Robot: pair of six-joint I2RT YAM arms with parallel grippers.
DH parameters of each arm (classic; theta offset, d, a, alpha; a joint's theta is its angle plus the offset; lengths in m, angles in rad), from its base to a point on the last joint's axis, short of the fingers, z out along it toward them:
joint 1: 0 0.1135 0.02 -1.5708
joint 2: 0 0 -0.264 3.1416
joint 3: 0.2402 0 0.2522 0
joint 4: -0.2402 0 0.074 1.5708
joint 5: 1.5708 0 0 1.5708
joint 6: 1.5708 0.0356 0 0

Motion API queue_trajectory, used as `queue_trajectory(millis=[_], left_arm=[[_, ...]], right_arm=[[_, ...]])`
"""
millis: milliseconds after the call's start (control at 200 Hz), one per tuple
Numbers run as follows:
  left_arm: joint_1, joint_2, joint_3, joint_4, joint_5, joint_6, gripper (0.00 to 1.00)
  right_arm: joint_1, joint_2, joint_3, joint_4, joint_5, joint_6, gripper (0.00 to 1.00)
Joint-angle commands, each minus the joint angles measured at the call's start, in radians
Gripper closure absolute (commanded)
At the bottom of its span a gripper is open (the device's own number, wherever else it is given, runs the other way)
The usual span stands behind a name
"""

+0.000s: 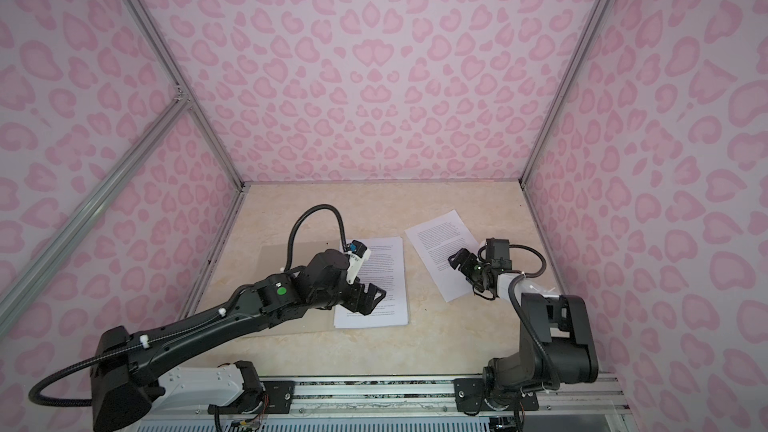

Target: Put the files into the folder

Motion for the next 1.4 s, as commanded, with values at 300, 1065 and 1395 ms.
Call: queue_trajectory(millis=[300,1065,1395], left_arm=[[-0.014,0.511,0.429,0.104,0.231,-0.116,0.14],[-0.026,1.059,0.897,0.034,0.402,-0.099,0.15],[-0.006,1.059,0.822,0.011,0.39,-0.071,0.15]], right_arm=[[0.056,-0.537,-0.008,-0.381,0.212,-0.071,0.04],[-0.29,-0.152,0.121,-0.261,0.034,-0.158,0.04],[-0.287,-0.149,0.083,-0.192,0.047,-0.146,0.04]])
